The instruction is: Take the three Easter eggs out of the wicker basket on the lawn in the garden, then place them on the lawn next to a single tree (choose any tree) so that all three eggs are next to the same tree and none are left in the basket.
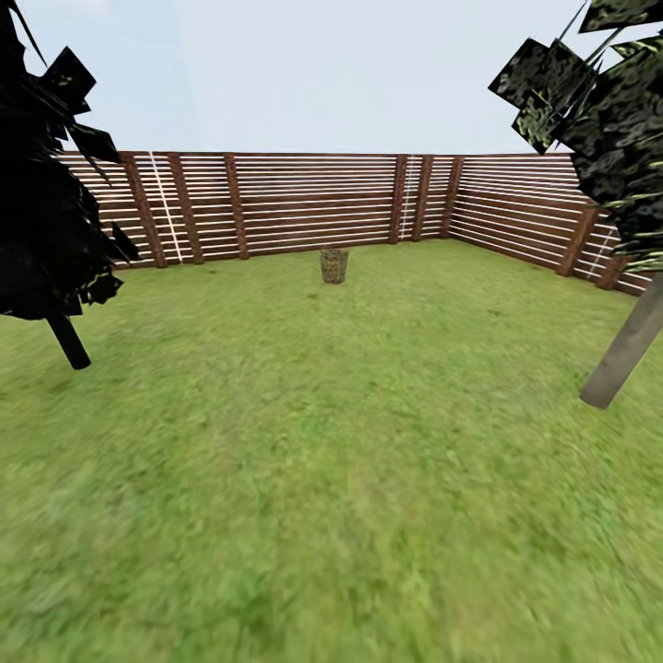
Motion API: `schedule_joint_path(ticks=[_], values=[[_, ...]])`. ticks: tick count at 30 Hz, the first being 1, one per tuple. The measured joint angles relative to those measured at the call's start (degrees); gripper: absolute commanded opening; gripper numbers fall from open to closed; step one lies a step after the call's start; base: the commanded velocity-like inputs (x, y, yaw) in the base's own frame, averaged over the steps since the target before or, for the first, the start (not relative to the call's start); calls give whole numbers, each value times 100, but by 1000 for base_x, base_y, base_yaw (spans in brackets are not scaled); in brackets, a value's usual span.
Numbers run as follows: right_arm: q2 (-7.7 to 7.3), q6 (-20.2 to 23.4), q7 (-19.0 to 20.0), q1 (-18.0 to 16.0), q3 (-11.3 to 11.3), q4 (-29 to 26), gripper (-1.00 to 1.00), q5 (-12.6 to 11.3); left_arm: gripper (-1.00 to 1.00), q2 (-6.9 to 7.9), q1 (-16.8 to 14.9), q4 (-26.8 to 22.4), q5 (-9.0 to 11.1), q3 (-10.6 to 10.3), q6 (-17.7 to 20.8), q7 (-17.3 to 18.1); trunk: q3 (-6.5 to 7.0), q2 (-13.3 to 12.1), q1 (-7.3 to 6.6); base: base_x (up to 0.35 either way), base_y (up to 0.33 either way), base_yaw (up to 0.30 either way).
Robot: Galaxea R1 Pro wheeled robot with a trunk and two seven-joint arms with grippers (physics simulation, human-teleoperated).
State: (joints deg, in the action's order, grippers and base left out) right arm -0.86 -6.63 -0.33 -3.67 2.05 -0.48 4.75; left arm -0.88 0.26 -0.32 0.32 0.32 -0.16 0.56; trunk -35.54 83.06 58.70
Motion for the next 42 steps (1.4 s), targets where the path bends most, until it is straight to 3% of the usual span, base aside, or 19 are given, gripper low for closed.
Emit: schedule_joint_path(ticks=[42], values=[[17, 26, -3, 0, 8, 52, 100, -5, 100, 0, 0, 0, 0, 0, 0, 0, 0, 0, 0, 325, 0, 0]])
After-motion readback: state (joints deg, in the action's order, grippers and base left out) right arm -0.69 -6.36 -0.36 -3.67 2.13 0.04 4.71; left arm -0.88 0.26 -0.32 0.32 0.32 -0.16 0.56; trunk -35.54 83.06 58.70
